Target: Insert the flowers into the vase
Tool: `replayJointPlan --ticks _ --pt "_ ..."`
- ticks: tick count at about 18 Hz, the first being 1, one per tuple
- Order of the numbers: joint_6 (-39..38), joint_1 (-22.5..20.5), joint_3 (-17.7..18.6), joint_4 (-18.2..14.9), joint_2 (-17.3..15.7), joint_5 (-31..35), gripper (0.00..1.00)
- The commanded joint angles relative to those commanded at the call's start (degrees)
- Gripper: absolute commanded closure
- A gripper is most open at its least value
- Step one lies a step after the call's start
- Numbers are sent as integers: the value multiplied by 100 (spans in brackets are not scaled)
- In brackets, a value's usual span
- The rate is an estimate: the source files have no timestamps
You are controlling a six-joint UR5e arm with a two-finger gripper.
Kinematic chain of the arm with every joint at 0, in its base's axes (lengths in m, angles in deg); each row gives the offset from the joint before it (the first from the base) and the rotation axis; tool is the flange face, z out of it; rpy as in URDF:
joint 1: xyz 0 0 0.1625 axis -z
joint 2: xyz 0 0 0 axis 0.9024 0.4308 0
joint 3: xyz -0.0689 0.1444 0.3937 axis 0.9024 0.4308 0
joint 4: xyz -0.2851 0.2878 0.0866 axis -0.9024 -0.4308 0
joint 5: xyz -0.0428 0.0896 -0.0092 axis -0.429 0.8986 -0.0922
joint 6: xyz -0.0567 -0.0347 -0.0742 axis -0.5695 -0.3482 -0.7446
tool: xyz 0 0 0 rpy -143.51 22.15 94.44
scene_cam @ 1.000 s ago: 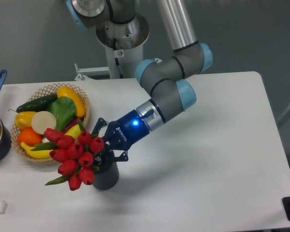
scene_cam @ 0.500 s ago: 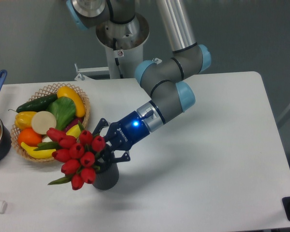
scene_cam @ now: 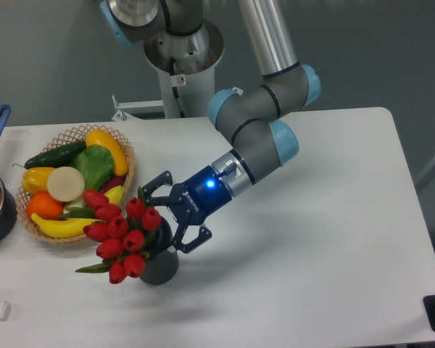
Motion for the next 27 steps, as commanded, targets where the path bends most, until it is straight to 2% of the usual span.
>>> replayJointPlan --ticks 3,5,9,14,16,20,24,26,27 --pt "53 -53 -52 9 -88 184 0" --pt "149 -140 -35 -9 -359 657 0" --pt "167 -141 132 -18 -790 1203 0" --pt "123 -219 88 -18 -1300 2573 0" --pt "115 -456 9 -26 -1458 3091 0" --pt "115 -974 -219 -26 -1547 3831 0" --pt "106 -1520 -483 -70 -1968 4542 0" --pt "141 -1678 -571 -280 -2144 4947 0" --pt "176 -1714 -667 -499 -2240 5062 0"
